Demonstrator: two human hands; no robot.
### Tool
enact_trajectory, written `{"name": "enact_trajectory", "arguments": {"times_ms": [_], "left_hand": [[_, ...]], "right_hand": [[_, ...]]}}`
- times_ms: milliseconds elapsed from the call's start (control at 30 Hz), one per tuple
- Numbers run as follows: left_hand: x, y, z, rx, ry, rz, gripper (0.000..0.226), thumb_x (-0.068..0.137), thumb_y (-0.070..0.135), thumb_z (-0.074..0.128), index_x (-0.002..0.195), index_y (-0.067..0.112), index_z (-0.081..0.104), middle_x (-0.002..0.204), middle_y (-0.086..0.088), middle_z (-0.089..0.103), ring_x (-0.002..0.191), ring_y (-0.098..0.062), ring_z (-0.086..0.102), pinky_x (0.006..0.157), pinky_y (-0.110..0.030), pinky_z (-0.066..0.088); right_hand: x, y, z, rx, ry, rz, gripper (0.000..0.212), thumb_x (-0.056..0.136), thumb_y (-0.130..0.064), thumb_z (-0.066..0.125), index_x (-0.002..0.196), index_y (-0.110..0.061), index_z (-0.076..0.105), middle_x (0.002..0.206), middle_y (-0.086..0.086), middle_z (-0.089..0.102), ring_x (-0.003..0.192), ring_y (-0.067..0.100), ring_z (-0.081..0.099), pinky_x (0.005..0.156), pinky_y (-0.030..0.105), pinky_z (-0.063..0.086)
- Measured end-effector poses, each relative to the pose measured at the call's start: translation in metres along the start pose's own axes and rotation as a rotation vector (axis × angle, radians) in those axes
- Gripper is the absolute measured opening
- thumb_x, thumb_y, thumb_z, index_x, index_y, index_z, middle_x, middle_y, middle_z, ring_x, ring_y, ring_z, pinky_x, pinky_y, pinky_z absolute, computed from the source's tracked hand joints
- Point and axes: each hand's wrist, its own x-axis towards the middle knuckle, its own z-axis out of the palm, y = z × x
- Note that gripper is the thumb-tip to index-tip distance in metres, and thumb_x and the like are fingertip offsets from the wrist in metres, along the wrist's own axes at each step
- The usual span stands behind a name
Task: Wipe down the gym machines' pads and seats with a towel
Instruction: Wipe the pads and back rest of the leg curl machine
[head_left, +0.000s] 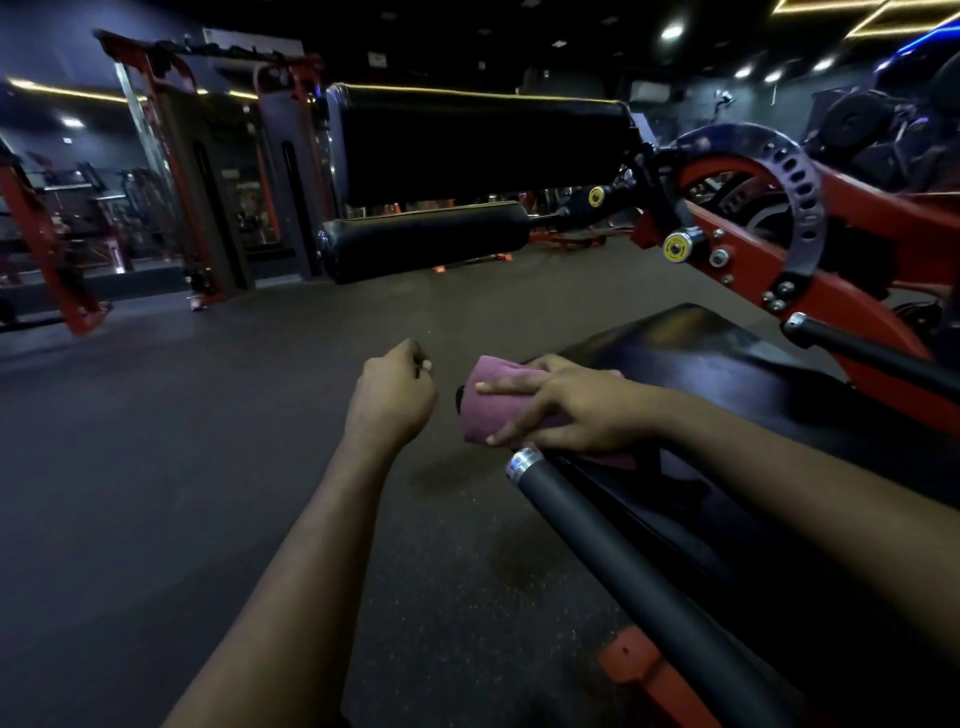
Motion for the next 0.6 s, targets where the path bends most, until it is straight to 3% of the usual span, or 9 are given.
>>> {"name": "enact_trajectory", "arguments": {"times_ms": [100,167,300,433,600], "left_hand": [[0.010,0.007,0.003,-0.011,-0.013,0.041,0.017,0.100,0.022,0.047,0.100,0.015,0.062,0.094,-0.010,0.066,0.082,-0.028,0.062,0.074,-0.042,0.056],[0.018,0.016,0.008,-0.001,-0.055,0.069,0.021,0.101,0.024,0.046,0.102,0.011,0.062,0.098,-0.015,0.068,0.086,-0.032,0.062,0.073,-0.038,0.052],[0.032,0.035,0.023,0.070,-0.266,0.086,0.034,0.107,0.027,0.041,0.120,0.004,0.062,0.122,-0.026,0.062,0.113,-0.041,0.057,0.090,-0.038,0.045],[0.041,0.041,0.048,0.139,-0.474,0.113,0.043,0.109,0.033,0.034,0.131,0.004,0.058,0.138,-0.024,0.056,0.128,-0.040,0.051,0.103,-0.039,0.039],[0.043,0.037,0.070,0.131,-0.487,0.105,0.048,0.109,0.036,0.029,0.137,0.005,0.052,0.144,-0.025,0.050,0.132,-0.040,0.047,0.106,-0.040,0.036]], "right_hand": [[-0.009,-0.005,0.008,0.023,0.054,0.102,0.044,0.097,-0.046,0.061,0.133,-0.069,0.049,0.163,-0.036,0.004,0.138,0.019,0.027,0.105,0.050,0.037],[-0.004,-0.012,0.017,-0.027,0.111,0.167,0.050,0.097,-0.049,0.058,0.136,-0.073,0.038,0.165,-0.032,-0.002,0.141,0.022,0.026,0.105,0.058,0.036],[-0.033,-0.014,0.026,-0.024,0.195,0.209,0.054,0.096,-0.049,0.059,0.135,-0.076,0.033,0.167,-0.025,0.007,0.129,0.021,0.034,0.102,0.055,0.041],[-0.109,-0.018,0.043,0.042,0.234,0.287,0.059,0.094,-0.051,0.064,0.133,-0.080,0.031,0.165,-0.029,0.012,0.118,0.012,0.036,0.101,0.052,0.043],[-0.153,-0.042,0.054,-0.057,0.214,0.408,0.064,0.093,-0.050,0.066,0.135,-0.080,0.028,0.165,-0.031,0.004,0.124,0.011,0.032,0.101,0.047,0.042]]}}
